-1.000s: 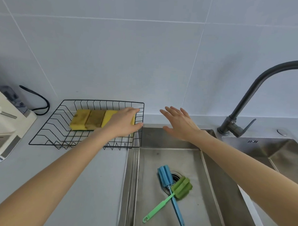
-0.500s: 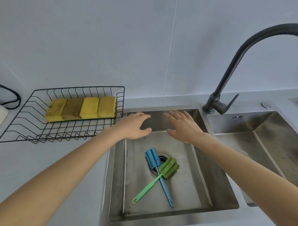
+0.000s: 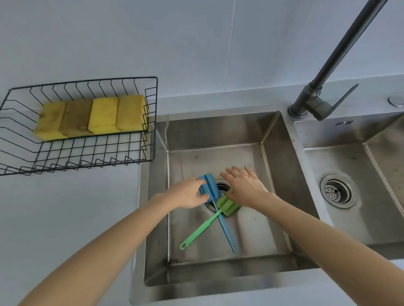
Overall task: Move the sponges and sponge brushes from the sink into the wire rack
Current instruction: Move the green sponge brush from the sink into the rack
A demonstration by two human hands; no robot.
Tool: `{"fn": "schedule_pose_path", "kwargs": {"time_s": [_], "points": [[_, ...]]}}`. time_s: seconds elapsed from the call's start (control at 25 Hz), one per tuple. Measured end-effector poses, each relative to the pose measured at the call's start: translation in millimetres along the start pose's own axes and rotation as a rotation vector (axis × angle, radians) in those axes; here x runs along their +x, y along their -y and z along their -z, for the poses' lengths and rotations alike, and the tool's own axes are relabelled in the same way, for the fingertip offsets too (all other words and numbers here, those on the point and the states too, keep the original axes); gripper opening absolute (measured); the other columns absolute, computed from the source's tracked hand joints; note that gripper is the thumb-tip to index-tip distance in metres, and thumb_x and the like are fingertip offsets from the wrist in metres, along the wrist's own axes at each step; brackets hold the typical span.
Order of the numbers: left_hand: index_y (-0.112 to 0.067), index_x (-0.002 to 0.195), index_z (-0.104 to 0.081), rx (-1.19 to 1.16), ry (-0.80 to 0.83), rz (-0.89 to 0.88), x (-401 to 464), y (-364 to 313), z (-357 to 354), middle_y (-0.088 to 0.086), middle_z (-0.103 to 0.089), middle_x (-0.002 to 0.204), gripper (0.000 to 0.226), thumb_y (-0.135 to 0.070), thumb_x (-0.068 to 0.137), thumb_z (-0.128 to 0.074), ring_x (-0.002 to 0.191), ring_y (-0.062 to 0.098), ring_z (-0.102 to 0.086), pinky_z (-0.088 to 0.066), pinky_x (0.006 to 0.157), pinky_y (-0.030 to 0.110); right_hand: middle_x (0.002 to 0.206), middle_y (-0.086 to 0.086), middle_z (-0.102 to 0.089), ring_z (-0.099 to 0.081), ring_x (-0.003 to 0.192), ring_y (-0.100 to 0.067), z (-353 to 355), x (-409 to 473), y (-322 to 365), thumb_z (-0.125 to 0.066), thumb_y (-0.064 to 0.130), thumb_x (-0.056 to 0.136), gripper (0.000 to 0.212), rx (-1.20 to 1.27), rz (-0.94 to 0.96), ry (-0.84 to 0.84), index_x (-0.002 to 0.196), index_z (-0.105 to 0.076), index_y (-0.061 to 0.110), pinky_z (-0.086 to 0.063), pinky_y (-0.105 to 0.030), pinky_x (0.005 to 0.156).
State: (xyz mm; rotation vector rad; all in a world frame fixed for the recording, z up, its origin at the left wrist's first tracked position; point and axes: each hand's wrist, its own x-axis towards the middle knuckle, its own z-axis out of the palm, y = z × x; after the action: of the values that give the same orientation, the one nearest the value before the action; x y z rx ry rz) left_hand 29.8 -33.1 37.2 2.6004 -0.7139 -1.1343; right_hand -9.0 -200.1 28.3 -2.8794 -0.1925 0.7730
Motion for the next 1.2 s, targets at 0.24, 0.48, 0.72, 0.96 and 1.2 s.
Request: {"fn": "schedule_pose_path", "kwargs": {"time_s": [0.24, 0.48, 0.72, 0.96, 1.2], "points": [[-0.009, 0.136, -0.038, -0.090, 0.100, 0.075, 13.8, 19.8, -44.4, 0.012, -0.043, 0.143, 0.051, -0.031, 0.091, -0.045, 0.130, 0.026, -0.043, -0.035, 0.109, 0.036, 0.146, -0.008, -0.039, -0.022, 0.144, -0.023, -45.9, 14.1, 1.9, -0.046, 0.018, 0.092, 0.050, -0.030, 0.043, 0.075, 0.140, -0.037, 0.013, -0.004, -0.038, 0.120], [-0.008, 0.115, -0.055, -0.166, 0.157, 0.148, 26.4, 31.9, -84.8, 0.014, -0.058, 0.119, 0.038, -0.032, 0.087, -0.051, 0.106, 0.028, -0.056, -0.047, 0.092, 0.039, 0.155, -0.008, -0.026, -0.014, 0.147, -0.023, -73.4, 26.1, -1.0, -0.045, 0.018, 0.093, 0.049, -0.046, 0.045, 0.105, 0.141, -0.035, 0.015, -0.001, -0.039, 0.120], [-0.007, 0.104, -0.056, -0.153, 0.212, 0.178, 30.4, 39.7, -103.1, 0.013, -0.060, 0.112, 0.030, -0.030, 0.085, -0.051, 0.095, 0.027, -0.055, -0.046, 0.084, 0.038, 0.144, -0.009, -0.042, -0.025, 0.142, -0.023, -80.9, 27.2, -4.9, -0.039, 0.013, 0.095, 0.041, 0.010, -0.010, 0.043, 0.135, -0.039, 0.011, -0.003, -0.037, 0.121], [-0.008, 0.115, -0.055, -0.230, 0.159, 0.171, 23.8, 38.5, -109.7, 0.015, -0.061, 0.115, 0.030, -0.022, 0.088, -0.048, 0.099, 0.029, -0.058, -0.043, 0.078, 0.032, 0.136, -0.008, -0.047, -0.035, 0.135, -0.023, -76.0, 23.5, -11.5, -0.040, 0.011, 0.092, 0.037, 0.050, -0.042, -0.001, 0.129, -0.045, 0.009, -0.007, -0.033, 0.119], [-0.010, 0.116, -0.057, -0.311, -0.001, 0.173, 12.4, 30.7, -84.6, 0.010, -0.062, 0.120, 0.029, -0.018, 0.089, -0.052, 0.107, 0.025, -0.058, -0.046, 0.086, 0.031, 0.135, -0.009, -0.047, -0.037, 0.131, -0.028, -66.9, 8.6, -22.3, -0.043, 0.005, 0.088, 0.043, 0.114, -0.122, -0.042, 0.131, -0.043, 0.010, -0.018, -0.033, 0.117]]}}
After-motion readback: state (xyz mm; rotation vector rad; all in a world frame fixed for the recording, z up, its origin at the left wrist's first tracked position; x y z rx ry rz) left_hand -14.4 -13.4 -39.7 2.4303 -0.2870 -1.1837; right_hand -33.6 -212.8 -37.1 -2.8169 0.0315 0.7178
